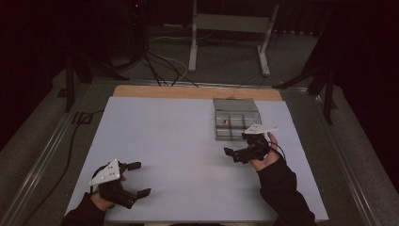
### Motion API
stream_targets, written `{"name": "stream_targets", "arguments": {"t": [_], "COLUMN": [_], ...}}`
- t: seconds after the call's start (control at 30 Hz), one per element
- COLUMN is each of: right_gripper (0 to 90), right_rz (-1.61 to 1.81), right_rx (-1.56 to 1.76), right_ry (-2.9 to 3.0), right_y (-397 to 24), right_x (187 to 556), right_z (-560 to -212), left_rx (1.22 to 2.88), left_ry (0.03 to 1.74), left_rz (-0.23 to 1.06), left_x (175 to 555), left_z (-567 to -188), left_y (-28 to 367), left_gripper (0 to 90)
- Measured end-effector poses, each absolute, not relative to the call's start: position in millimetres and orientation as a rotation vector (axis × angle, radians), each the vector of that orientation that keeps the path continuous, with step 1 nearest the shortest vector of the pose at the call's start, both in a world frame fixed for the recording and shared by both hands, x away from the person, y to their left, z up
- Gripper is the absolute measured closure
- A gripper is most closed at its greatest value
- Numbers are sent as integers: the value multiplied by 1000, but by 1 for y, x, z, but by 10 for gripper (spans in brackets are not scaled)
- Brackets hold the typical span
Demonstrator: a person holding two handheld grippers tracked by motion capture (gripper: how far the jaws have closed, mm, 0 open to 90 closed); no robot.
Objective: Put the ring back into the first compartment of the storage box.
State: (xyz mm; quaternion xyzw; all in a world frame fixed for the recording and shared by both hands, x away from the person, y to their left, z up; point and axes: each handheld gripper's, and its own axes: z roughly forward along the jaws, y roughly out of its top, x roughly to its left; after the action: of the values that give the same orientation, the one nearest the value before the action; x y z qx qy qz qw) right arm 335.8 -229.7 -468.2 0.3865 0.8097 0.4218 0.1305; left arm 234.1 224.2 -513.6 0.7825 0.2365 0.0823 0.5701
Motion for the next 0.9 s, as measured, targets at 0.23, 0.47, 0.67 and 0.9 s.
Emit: {"name": "stream_targets", "arguments": {"t": [0.23, 0.47, 0.67, 0.9], "right_gripper": [0, 0, 0, 0], "right_rz": [1239, 1241, 1249, 1231], "right_rx": [1118, 1125, 1141, 1130], "right_ry": [2340, 2341, 2333, 2335], "right_y": [-241, -254, -263, -263], "right_x": [319, 302, 291, 289], "right_z": [-480, -489, -496, -501], "left_rx": [1836, 1835, 1839, 1838], "left_ry": [554, 557, 556, 558], "left_rz": [194, 193, 192, 191], "left_x": [234, 234, 234, 234], "left_z": [-514, -514, -514, -514], "left_y": [224, 225, 224, 224], "left_gripper": [5, 4, 5, 5]}}
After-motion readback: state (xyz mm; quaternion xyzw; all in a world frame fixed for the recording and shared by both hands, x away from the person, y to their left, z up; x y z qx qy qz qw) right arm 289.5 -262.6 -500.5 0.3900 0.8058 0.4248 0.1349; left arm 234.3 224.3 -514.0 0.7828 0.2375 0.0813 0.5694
